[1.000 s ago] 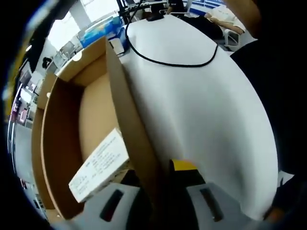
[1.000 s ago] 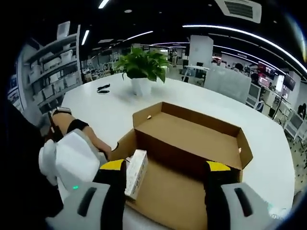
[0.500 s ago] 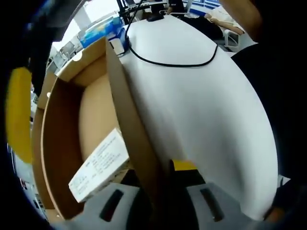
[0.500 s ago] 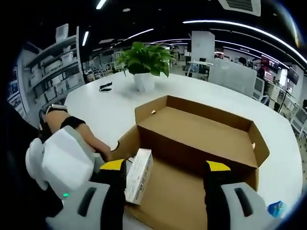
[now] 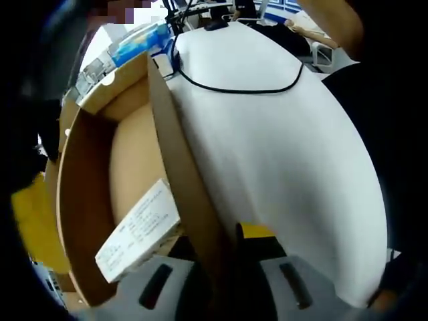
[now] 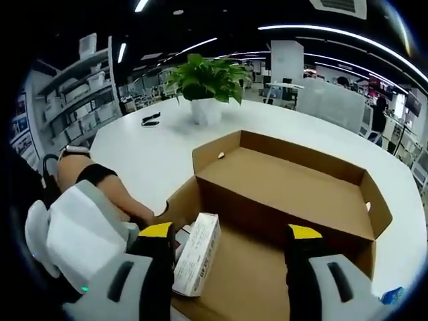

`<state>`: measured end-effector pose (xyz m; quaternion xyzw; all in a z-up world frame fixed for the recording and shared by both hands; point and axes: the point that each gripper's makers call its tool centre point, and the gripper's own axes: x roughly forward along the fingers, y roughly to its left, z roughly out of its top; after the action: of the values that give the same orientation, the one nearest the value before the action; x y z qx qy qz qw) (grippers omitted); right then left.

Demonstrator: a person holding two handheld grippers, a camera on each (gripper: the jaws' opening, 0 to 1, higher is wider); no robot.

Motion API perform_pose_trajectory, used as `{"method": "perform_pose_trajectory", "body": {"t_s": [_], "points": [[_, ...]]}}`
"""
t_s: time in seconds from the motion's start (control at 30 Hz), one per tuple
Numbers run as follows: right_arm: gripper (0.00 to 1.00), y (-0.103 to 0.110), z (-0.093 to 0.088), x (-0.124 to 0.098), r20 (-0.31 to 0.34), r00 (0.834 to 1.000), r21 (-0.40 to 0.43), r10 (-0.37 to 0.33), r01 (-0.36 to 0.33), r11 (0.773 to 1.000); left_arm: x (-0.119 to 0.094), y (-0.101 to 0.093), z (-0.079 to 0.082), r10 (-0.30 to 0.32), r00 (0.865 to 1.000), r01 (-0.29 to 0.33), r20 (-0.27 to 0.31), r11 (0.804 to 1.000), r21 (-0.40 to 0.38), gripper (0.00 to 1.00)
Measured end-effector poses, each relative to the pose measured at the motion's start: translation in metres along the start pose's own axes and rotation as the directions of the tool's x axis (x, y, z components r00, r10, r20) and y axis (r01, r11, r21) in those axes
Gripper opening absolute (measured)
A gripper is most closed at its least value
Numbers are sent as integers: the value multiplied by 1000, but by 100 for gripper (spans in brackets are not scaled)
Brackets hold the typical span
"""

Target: Operate the shoe box by opening the lid, removing the specified soft item, and placing it in the target area until the item is outside and the box remains undamaged.

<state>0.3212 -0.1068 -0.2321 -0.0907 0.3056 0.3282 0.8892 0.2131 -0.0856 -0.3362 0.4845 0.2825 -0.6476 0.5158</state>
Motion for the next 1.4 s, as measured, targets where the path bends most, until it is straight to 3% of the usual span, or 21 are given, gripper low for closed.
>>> {"method": "perform_pose_trajectory", "body": {"t_s": [0.37,1.03,1.4], "points": [[68,4,-2,17,-12,1000,19,24,-24,1000,0,-2,1,0,1000,0,0,1000,2,12],[63,19,-22,69,-113,988,53,103,-97,994,0,-2,1,3,1000,-3,0,1000,6,12],[58,24,-32,66,-150,984,56,98,-91,994,-1,-2,0,2,1000,-2,1,1000,3,12]]}}
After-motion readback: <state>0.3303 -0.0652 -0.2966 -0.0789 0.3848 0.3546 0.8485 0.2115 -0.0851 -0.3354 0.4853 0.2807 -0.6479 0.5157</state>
